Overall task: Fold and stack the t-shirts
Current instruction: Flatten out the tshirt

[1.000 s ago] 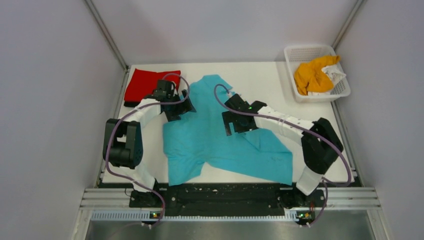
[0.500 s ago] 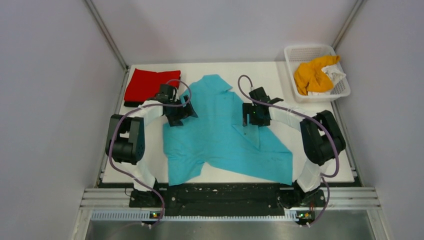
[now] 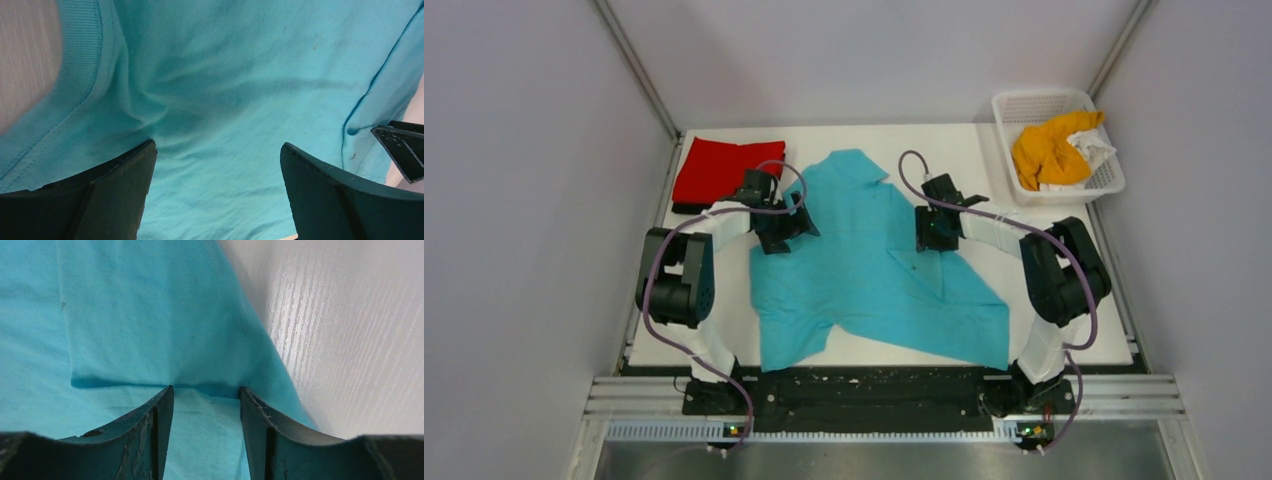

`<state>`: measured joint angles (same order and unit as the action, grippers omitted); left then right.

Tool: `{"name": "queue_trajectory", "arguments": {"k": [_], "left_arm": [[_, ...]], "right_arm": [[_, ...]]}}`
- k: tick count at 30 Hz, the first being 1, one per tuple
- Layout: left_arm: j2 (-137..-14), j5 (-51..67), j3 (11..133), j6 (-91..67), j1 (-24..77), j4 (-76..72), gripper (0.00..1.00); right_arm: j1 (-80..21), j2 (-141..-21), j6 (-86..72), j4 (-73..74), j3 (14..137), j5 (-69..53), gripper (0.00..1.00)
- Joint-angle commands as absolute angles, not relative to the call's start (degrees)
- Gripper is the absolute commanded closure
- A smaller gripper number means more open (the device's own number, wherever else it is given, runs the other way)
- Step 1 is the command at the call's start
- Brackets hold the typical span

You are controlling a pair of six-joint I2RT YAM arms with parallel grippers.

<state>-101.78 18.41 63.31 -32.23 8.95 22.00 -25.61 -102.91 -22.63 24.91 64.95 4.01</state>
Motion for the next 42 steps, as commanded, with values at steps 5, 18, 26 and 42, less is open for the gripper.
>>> {"name": "queue_trajectory", "arguments": {"k": [5,18,26,42], "left_arm": [[-102.73,17.66,63.42,-32.61,9.05,20.43,0.01],[-103.59,17.24,64.44,-32.69,9.05,20.83,0.01],[-104.2,16.62,64.99,-32.69,9.05,21.18,0.01],[-106.18,15.81,68.89,-32.48,9.05,23.2,0.01]], "right_arm": [[-25.19,-98.67,-21.65,26.68,64.19,3.86,0.54],[-25.18,-100.47,-19.41,28.43,64.06,5.36,0.77],[-25.18,-97.87,-18.66,30.8,66.63,10.43,1.0],[-15.24,-103.04,-8.62,29.08,80.32,38.85,1.0]]}}
